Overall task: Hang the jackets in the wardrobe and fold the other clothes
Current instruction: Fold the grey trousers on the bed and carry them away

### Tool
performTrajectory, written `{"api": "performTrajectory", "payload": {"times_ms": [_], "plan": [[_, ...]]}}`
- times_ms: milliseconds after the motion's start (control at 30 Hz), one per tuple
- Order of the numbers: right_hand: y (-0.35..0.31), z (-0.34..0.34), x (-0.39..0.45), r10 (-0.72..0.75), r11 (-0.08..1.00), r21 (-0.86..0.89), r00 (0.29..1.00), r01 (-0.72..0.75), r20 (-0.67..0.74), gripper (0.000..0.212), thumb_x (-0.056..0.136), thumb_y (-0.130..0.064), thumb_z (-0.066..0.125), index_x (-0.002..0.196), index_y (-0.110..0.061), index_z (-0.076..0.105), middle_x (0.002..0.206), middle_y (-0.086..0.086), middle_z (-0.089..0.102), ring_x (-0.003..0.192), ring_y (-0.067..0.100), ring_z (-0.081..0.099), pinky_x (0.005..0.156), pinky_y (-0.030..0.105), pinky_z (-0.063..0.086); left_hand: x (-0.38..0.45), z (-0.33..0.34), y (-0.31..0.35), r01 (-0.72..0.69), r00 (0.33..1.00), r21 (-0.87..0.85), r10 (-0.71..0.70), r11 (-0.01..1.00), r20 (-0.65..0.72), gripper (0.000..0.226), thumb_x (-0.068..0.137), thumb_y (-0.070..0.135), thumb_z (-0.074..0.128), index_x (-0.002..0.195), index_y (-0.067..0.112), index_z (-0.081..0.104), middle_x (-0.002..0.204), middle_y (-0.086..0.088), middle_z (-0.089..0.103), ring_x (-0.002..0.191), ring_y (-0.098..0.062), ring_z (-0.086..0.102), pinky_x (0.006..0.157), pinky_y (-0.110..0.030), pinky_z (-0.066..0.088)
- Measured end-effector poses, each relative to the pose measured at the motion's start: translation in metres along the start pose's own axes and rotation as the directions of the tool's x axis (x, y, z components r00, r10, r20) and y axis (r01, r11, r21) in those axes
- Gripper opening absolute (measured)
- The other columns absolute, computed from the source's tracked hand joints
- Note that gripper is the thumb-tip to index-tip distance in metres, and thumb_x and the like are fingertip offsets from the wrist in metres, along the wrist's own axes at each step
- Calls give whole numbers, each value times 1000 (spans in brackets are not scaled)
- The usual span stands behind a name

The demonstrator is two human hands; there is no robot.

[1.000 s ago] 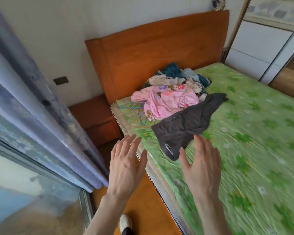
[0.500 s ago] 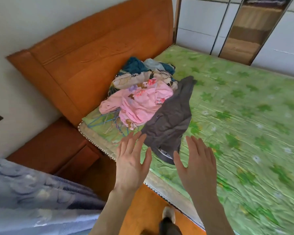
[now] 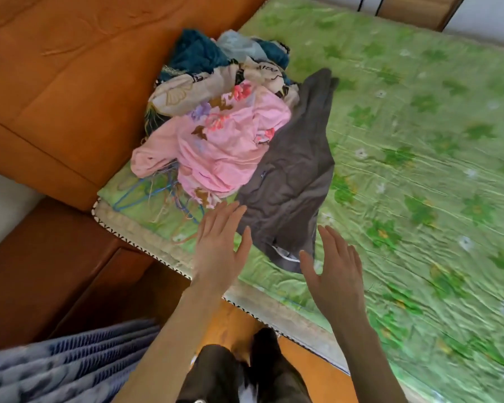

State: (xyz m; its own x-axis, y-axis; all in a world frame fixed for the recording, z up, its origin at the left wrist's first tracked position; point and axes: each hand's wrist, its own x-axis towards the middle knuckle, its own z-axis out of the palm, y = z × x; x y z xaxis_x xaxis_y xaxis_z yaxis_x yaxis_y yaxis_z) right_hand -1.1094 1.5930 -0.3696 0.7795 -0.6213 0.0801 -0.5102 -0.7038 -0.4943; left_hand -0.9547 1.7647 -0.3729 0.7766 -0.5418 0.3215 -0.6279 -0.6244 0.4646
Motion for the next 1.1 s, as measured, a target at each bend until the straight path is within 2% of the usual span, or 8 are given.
{"api": "performTrajectory", "payload": {"times_ms": [333, 500, 600, 700, 767, 967, 1033, 1100], "plan": [[49, 167, 27, 208, 973, -130, 969, -191, 134, 75, 90, -53, 55, 152, -12, 47, 154, 8, 51, 135, 32, 55, 109, 53, 46, 5, 149, -119, -136, 926, -68, 151, 988, 345, 41, 101, 24, 59, 140, 12, 60, 143, -3, 60, 139, -24, 51, 119, -45, 38], [70, 236, 28, 451, 871, -332, 856, -361, 252, 126, 77, -69, 74, 166, -20, -1, 173, 12, 8, 155, 39, 24, 115, 58, 35, 5, 219, -164, -223, 846, -41, 214, 974, 488, 50, 95, 19, 66, 144, 14, 58, 149, -6, 56, 140, -27, 50, 116, -48, 41], [87, 260, 28, 542, 816, -423, 775, -393, 325, 133, 78, -72, 72, 162, -26, -21, 172, 10, -16, 158, 41, 9, 118, 62, 29, 7, 249, -179, -330, 783, 10, 268, 944, 562, 70, 88, 17, 76, 152, 14, 50, 160, -10, 46, 147, -32, 44, 120, -51, 38], [97, 279, 22, 525, 794, -497, 806, -349, 273, 128, 75, -58, 83, 166, -25, -1, 172, 14, 5, 152, 40, 28, 113, 60, 39, 6, 273, -194, -423, 681, 145, 209, 895, 702, 96, 86, 22, 80, 165, 15, 26, 173, -13, 20, 159, -36, 19, 127, -55, 23], [102, 290, 19, 509, 790, -495, 838, -363, 198, 119, 71, -47, 91, 165, -23, 21, 166, 17, 27, 139, 42, 46, 103, 56, 48, 6, 285, -205, -492, 638, 204, 191, 846, 746, 103, 79, 16, 83, 164, 12, 25, 172, -18, 19, 159, -40, 18, 124, -61, 25], [115, 294, 28, 408, 851, -369, 913, -374, 15, 84, 74, -12, 84, 150, -12, 47, 132, 22, 56, 105, 47, 60, 83, 56, 53, 23, 296, -228, -626, 657, 229, 345, 746, 671, 54, 89, 1, 41, 141, -2, 55, 141, -26, 58, 128, -42, 59, 106, -57, 49], [119, 286, 28, 351, 882, -322, 936, -343, -33, 77, 72, 5, 80, 144, -7, 54, 108, 19, 68, 90, 43, 63, 75, 53, 54, 35, 292, -228, -633, 673, 211, 395, 745, 625, 41, 89, 0, 42, 124, -1, 65, 114, -20, 68, 106, -38, 66, 103, -52, 51], [118, 270, 30, 321, 901, -288, 945, -324, -60, 78, 69, 18, 77, 141, -5, 57, 91, 15, 69, 83, 40, 61, 71, 51, 55, 50, 280, -221, -649, 661, 183, 429, 739, 615, 30, 78, -3, 62, 106, 3, 70, 90, -12, 66, 85, -35, 66, 92, -48, 56]]}}
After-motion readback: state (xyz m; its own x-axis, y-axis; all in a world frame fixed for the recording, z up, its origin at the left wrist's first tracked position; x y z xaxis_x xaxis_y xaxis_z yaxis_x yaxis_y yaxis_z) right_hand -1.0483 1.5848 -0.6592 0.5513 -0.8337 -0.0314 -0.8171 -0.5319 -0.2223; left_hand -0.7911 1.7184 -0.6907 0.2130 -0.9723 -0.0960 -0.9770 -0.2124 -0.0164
